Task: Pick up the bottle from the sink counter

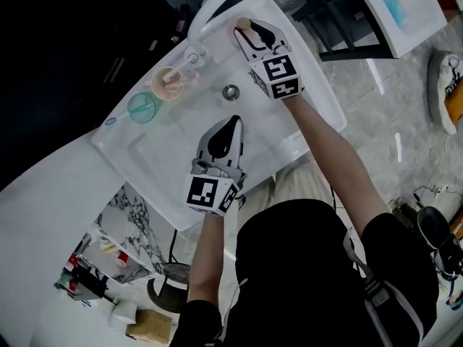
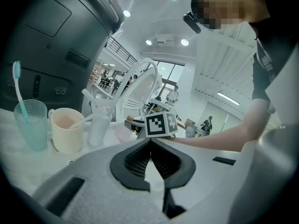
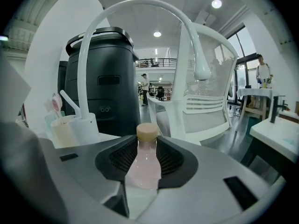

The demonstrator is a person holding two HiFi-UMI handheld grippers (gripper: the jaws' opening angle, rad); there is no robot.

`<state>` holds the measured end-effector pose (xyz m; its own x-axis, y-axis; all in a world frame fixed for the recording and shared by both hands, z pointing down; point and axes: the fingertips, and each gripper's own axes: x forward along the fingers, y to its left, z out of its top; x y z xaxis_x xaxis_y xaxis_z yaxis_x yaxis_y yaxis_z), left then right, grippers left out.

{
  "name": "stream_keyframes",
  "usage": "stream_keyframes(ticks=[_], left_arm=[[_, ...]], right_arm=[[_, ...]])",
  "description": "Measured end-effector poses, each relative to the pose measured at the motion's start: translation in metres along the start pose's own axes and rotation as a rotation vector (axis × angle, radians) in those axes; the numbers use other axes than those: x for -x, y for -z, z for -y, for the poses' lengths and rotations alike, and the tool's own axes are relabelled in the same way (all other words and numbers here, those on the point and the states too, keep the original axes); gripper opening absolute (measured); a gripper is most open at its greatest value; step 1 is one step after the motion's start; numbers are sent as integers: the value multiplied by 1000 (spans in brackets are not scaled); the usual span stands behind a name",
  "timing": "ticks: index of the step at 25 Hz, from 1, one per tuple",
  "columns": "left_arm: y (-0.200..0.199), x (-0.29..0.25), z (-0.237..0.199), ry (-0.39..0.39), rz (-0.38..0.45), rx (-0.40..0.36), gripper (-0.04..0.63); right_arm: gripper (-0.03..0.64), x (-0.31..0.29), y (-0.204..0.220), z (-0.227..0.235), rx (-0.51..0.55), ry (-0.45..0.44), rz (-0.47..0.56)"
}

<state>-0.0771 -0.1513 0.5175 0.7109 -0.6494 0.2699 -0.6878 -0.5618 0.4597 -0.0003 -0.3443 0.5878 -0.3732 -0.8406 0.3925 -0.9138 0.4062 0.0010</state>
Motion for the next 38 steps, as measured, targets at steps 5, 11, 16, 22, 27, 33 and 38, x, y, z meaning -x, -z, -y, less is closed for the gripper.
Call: stream_keyframes(ticks=[5,11,16,22,27,33,38], left_arm=[[1,3,2,6,-1,-8,20],[1,6,2,-3,-1,-8,20],[0,9,3,-1,5,-13,20],[-2,14,5,-7,13,-13,20],[-4,20,5,-16,20,-17,20],[-6,27,7,-32,30,-12,20],[-2,32,17,-16,7,-39,20]], right_arm=[[124,1,0,0,-9,-6,1],[121,3,0,-2,0,-16,-13],[121,9,-2,-4,10,-10,-13],[121,24,-15,-8,17,-19,10],[121,39,-28,-9,9,-17,28],[121,56,-43,-13,17,-32,51],[121,71,-55,-20,20,-49,55]])
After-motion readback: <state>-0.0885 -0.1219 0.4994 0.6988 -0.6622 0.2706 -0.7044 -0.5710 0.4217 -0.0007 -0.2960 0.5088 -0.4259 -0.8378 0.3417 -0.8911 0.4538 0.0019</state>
